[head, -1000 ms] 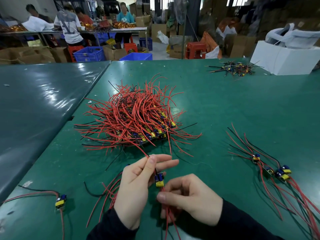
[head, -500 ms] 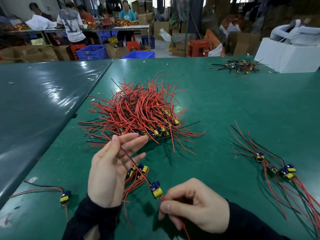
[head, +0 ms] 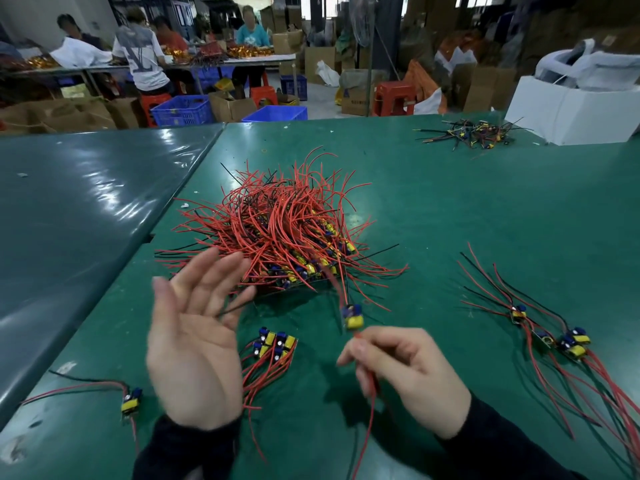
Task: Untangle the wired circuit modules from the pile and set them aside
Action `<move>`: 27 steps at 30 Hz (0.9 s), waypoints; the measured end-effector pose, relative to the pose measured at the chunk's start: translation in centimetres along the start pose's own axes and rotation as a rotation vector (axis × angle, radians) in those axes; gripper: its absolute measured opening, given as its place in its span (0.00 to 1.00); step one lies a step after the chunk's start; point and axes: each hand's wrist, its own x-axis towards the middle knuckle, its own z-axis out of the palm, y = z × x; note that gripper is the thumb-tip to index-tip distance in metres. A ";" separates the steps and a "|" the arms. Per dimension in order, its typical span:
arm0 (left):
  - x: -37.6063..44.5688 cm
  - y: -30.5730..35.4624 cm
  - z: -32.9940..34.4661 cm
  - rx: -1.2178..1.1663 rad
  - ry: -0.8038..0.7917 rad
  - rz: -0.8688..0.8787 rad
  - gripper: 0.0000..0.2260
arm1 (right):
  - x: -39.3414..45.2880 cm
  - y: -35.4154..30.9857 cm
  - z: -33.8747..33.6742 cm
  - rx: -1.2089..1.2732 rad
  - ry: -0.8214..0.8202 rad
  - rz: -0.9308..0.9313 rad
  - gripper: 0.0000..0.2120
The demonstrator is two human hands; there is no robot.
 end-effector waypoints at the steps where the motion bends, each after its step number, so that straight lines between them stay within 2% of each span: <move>1: -0.7 -0.4 0.5 0.022 -0.044 0.018 0.17 | 0.2 0.0 -0.3 0.018 0.088 -0.032 0.10; 4: -2.3 -1.6 1.5 0.151 -0.169 0.070 0.21 | 0.4 -0.1 -0.9 0.018 0.212 -0.085 0.11; 6: -3.4 -2.7 1.7 0.271 -0.258 -0.025 0.24 | 0.2 0.0 -0.8 0.007 0.195 -0.107 0.11; 9: -4.6 -3.9 2.0 0.422 -0.409 -0.268 0.13 | -0.3 0.5 -0.3 -0.059 0.079 -0.110 0.12; 11: -4.9 -4.3 2.1 0.467 -0.447 -0.317 0.10 | -0.4 0.8 -0.1 -0.143 0.017 -0.092 0.14; 15: -4.7 -4.2 2.2 0.418 -0.419 -0.355 0.11 | -0.4 0.8 0.3 -0.128 0.004 -0.068 0.17; 20: -4.6 -3.4 2.5 0.255 -0.422 -0.488 0.12 | -0.5 0.0 0.9 -0.075 0.025 -0.072 0.13; 24: -2.4 -2.1 1.7 0.174 -0.202 -0.434 0.11 | -2.0 -0.4 1.7 -0.135 -0.046 -0.055 0.14; 27: -1.9 -1.5 1.5 0.154 -0.172 -0.419 0.11 | -3.3 -0.9 1.9 -0.218 -0.070 -0.068 0.15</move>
